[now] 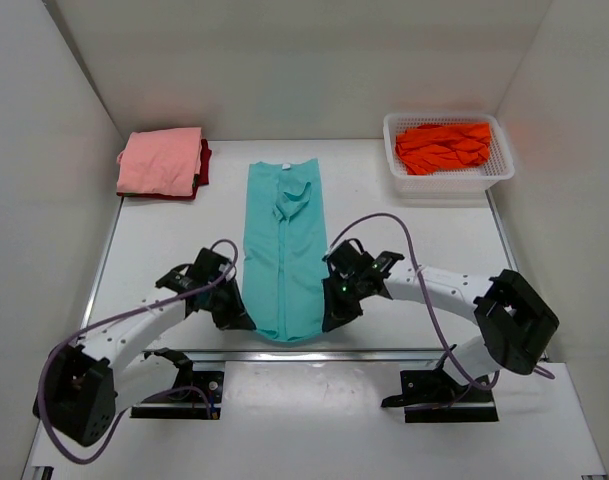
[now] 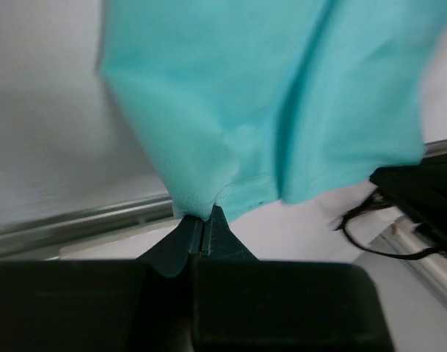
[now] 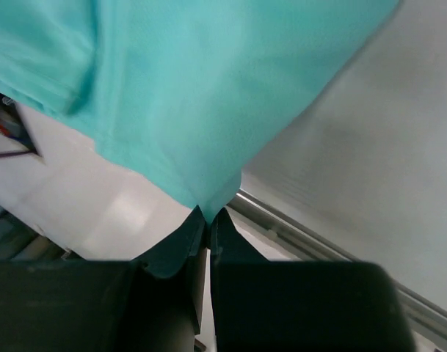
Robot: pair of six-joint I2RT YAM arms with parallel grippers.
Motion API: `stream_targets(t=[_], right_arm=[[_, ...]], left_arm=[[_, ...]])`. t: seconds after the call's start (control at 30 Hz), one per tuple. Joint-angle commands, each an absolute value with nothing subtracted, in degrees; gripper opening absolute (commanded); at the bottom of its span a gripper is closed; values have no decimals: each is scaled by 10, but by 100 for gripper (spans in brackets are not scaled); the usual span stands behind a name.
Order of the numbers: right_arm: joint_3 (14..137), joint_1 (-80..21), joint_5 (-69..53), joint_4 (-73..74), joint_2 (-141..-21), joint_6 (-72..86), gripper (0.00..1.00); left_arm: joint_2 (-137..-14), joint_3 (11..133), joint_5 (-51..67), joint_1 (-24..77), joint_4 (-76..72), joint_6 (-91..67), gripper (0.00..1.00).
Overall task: Fold and stack the t-shirts
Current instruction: Grab the bottom of the folded rectangular tshirt with both arms, then fold the folded rectangular tshirt in 1/3 of the way
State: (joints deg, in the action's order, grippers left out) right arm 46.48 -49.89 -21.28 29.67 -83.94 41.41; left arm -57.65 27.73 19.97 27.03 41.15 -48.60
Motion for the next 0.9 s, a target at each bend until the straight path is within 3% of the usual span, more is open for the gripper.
stream_targets(t=[0.0, 0.27, 0.8, 0.83, 0.87], right_arm=[[550, -456, -230, 330, -840, 358, 0], [680, -343, -262, 360, -930, 297, 0], [992, -252, -267, 437, -1172, 244, 0], [1012, -246, -265, 439, -1190, 245, 1], [1026, -243, -263, 436, -1195, 245, 0]], left_arm=[[-627, 369, 226, 237, 419, -444, 0], [-753, 494, 244, 149, 370, -430, 0], [-999, 719, 237, 88, 336, -425, 0], [-1020, 737, 236, 85, 332, -422, 5], [-1040, 747, 241, 81, 331, -424, 21]])
